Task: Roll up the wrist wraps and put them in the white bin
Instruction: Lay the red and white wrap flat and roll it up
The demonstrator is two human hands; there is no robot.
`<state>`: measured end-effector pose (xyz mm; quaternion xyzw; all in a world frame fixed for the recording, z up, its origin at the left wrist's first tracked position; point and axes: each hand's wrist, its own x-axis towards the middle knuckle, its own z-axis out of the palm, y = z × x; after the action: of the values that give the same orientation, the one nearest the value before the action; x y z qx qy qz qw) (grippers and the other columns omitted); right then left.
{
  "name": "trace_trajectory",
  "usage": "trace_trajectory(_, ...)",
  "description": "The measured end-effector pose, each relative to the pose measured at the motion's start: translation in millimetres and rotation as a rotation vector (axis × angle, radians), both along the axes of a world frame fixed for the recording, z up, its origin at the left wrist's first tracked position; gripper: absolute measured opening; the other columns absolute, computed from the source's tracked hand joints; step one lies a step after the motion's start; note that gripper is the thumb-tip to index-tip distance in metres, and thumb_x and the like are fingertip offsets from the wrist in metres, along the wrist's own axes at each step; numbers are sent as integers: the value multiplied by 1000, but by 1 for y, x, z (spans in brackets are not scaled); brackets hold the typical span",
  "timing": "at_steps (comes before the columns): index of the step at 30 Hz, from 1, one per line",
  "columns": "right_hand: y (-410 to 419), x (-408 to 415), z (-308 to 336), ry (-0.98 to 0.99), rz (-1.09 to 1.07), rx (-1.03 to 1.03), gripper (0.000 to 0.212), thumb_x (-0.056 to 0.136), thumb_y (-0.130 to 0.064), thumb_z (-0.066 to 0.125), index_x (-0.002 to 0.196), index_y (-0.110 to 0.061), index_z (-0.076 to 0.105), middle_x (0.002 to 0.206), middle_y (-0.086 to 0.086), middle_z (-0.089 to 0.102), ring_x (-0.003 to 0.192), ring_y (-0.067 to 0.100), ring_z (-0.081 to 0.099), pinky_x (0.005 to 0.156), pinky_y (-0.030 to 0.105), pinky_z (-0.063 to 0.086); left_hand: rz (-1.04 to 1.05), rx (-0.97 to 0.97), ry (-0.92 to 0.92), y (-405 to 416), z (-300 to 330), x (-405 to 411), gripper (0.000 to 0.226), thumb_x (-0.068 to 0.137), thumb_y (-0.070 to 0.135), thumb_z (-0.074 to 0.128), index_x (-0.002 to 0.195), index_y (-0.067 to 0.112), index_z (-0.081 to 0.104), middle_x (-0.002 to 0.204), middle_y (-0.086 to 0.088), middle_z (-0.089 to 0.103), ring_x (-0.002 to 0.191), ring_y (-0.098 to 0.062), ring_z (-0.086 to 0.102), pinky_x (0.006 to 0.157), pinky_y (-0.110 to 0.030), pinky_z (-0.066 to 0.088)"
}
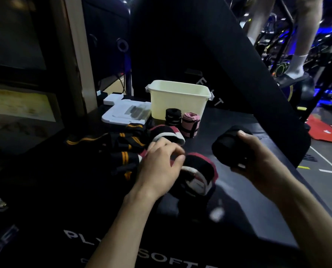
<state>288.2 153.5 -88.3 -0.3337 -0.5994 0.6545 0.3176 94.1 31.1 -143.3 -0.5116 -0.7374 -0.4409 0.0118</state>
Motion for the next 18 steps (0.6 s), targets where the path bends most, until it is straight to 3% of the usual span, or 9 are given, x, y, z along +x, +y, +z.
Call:
trace_trajectory(2,25,-12,-1,-109,-24,66,39,79,-54,68,106,-26,75,103,6,76,81,16,69,75,33,44,107,-152,82,3,-8,-17,23,100,32,60,118,27,72,133,12,53,126,-14,42,110,-34,38)
trace_trajectory(5,51,-26,-15,-203,-86,73,44,87,-52,71,118,-20,68,106,7,77,85,19,75,77,35,53,208,-308,110,9,-15,-35,37,105,38,48,139,31,61,161,12,31,146,-16,23,120,-42,25)
trace_trajectory(8,55,-39,-29,-278,-68,29,42,88,-45,74,118,-17,64,104,8,77,86,22,76,79,41,60,235,-380,160,20,-17,-43,42,107,41,39,146,32,53,170,12,14,152,-18,12,123,-44,15)
trace_trajectory(12,38,-56,-45,-312,-39,98,36,85,-39,79,111,-18,65,90,-3,73,65,10,65,60,26,51,226,-492,208,33,-22,-49,49,109,43,32,155,27,40,173,8,1,156,-24,2,126,-49,3)
trace_trajectory(15,26,-68,-53,-299,-66,256,36,82,-39,82,109,-22,66,92,-5,74,70,2,65,61,21,49,208,-478,174,34,-21,-52,49,110,39,30,156,22,37,172,12,8,156,-20,4,127,-49,-1)
trace_trajectory(18,27,-74,-48,-304,117,205,36,82,-37,82,110,-20,67,91,-2,72,68,5,65,60,21,51,263,-285,138,27,-13,-53,41,109,31,36,144,25,57,161,19,38,149,-11,23,124,-40,7)
